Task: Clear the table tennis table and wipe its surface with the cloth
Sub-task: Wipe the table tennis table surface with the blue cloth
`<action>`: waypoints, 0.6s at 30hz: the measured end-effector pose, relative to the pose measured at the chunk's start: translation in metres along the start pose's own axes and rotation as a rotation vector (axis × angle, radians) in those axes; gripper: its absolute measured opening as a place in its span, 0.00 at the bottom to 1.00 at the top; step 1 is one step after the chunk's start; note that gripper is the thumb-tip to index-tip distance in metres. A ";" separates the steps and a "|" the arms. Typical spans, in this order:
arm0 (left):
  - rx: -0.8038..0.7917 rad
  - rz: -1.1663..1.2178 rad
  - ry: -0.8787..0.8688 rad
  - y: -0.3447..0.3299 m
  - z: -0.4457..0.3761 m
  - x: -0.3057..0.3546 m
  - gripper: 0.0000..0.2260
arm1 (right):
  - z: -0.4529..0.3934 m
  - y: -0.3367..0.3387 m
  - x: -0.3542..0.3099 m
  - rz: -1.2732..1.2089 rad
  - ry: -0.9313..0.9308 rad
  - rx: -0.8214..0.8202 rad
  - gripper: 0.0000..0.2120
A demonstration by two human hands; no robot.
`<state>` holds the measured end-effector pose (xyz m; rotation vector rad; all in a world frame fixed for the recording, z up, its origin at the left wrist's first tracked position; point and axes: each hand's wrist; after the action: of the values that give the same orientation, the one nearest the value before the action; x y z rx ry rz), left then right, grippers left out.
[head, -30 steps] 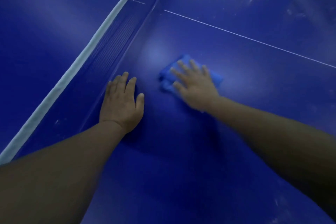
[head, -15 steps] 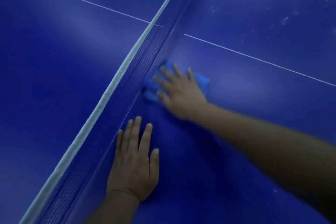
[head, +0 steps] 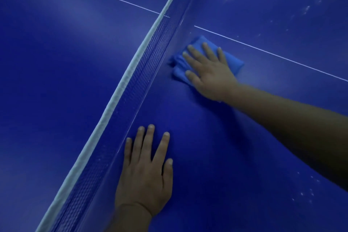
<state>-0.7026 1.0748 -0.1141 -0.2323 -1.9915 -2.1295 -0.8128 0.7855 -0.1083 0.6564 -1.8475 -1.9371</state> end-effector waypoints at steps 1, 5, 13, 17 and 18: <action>-0.004 0.009 -0.005 0.000 0.000 0.000 0.24 | 0.010 -0.003 -0.007 -0.006 0.033 0.037 0.33; -0.017 -0.003 -0.011 0.000 -0.002 0.000 0.24 | 0.024 -0.009 -0.044 -0.024 0.352 -0.047 0.29; -0.066 -0.039 0.012 0.002 -0.002 -0.002 0.25 | -0.048 -0.001 -0.036 0.002 0.030 -0.028 0.32; -0.066 -0.051 0.006 0.003 -0.003 -0.002 0.25 | -0.032 0.000 -0.030 -0.017 0.205 -0.068 0.29; -0.058 -0.049 0.000 0.003 -0.002 -0.001 0.25 | -0.054 0.004 -0.023 -0.008 0.096 -0.055 0.29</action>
<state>-0.7005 1.0727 -0.1118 -0.1954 -1.9569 -2.2191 -0.7638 0.7543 -0.1045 0.7274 -1.7303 -1.9197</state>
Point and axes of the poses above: each hand's wrist, its own z-axis away from the middle knuckle, its own y-axis out of the back of the hand, x = y × z, and after that the axes turned 10 degrees about -y, right-handed
